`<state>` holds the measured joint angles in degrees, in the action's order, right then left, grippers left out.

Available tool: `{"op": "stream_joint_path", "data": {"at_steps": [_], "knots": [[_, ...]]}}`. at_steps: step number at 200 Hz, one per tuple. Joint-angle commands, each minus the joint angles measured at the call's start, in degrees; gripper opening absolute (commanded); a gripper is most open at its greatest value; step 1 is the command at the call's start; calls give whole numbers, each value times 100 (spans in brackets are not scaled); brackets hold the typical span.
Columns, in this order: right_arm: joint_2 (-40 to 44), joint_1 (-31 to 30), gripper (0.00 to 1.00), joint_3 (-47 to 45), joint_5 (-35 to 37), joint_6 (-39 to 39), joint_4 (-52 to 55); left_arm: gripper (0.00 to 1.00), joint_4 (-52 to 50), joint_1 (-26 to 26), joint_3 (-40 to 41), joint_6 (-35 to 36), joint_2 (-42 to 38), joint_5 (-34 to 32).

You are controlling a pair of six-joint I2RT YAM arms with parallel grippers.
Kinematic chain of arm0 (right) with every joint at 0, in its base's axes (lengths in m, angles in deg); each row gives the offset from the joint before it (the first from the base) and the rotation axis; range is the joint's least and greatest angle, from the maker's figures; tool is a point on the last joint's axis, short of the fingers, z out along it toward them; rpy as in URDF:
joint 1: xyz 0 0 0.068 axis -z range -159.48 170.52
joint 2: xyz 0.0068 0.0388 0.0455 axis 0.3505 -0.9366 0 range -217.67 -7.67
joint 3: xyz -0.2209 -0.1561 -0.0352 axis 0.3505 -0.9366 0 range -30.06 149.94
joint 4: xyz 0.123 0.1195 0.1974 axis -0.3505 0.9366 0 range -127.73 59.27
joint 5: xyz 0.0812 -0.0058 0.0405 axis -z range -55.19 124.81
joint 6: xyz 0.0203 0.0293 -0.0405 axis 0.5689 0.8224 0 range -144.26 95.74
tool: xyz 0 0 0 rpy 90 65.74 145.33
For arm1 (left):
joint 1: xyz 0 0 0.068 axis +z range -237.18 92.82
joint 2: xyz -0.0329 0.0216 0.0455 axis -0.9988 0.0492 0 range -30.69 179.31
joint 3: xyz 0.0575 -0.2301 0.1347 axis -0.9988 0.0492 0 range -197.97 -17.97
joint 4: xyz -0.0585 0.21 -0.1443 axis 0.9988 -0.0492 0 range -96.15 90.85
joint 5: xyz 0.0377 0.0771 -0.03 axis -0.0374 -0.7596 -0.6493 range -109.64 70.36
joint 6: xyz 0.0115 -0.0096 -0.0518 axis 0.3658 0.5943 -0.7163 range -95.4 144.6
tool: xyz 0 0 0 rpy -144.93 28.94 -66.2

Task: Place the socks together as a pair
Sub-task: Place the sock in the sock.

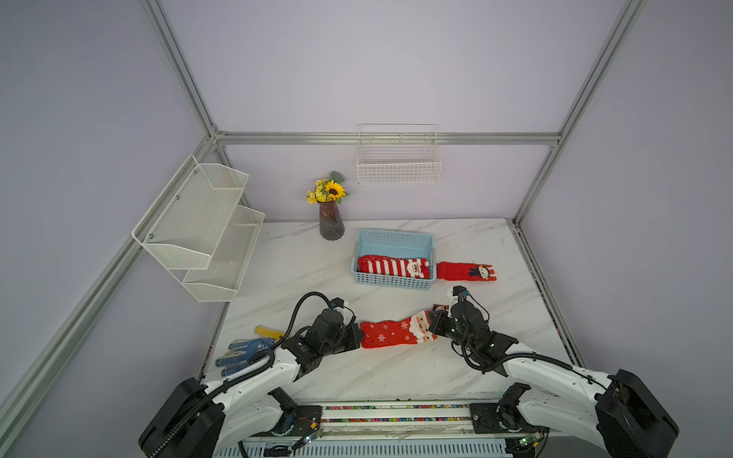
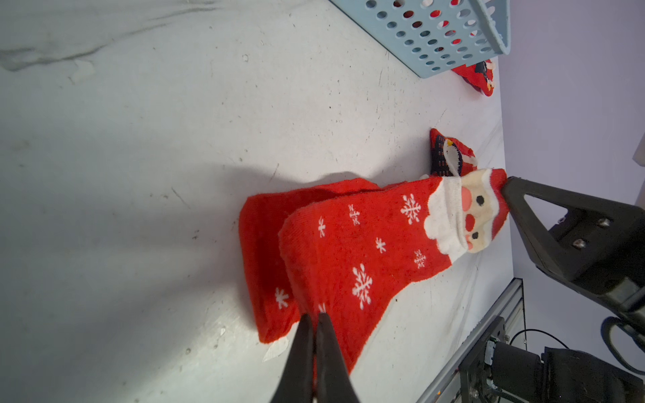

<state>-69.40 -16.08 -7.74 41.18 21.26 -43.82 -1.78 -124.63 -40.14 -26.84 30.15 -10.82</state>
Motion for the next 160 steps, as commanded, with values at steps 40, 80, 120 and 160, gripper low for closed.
{"op": "stream_joint_path", "data": {"at_steps": [40, 80, 120, 160], "knots": [[47, 250, 0, -196, -78, 46, -379, 0, 132, -62, -259, 108, -33, -334], [-268, 406, 0, -253, -289, 23, -641, 0, 153, -84, -312, 117, 233, -200], [-636, 436, 0, -323, -407, 27, -740, 0, 202, -138, -276, 99, 546, -160], [-741, 479, 0, -392, -264, 200, -686, 0, 227, -213, -265, 108, 740, -205]]}}
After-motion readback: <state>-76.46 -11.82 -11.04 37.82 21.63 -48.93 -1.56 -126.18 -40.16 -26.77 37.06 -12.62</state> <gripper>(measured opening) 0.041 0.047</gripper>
